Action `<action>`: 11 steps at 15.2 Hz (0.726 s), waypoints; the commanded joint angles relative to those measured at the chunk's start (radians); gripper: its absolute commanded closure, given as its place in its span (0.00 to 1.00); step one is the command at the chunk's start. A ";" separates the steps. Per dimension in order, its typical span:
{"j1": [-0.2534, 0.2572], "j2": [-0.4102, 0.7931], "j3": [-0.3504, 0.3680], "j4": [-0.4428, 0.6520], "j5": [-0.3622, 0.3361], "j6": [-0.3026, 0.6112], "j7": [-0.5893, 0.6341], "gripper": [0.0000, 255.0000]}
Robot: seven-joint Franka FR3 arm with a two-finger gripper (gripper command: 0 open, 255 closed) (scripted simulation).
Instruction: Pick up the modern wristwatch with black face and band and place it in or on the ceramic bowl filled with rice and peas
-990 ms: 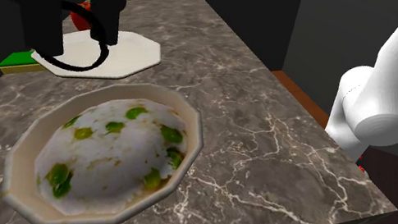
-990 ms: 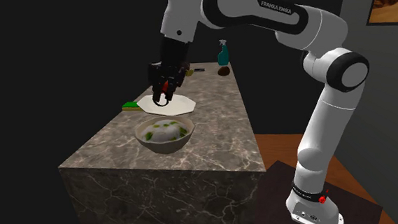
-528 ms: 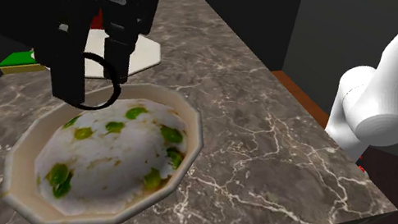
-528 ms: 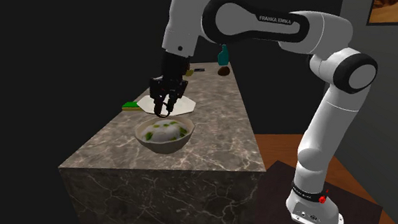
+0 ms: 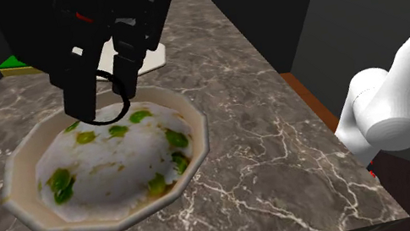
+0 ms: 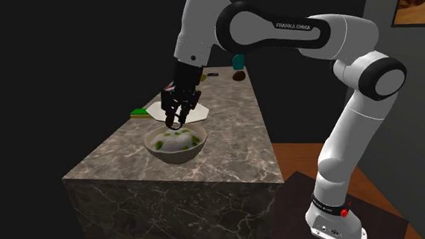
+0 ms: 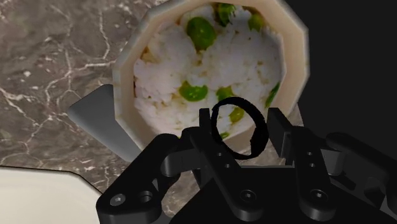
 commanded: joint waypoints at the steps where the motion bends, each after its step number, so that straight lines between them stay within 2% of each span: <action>1: 0.000 0.000 0.000 0.000 0.000 0.000 0.000 1.00; 2: 0.000 0.000 0.000 0.000 0.000 0.000 0.000 0.00; 7: 0.000 0.000 0.000 0.000 0.000 0.000 0.000 0.00; 11: -0.006 0.007 -0.016 0.133 -0.005 -0.128 0.007 0.00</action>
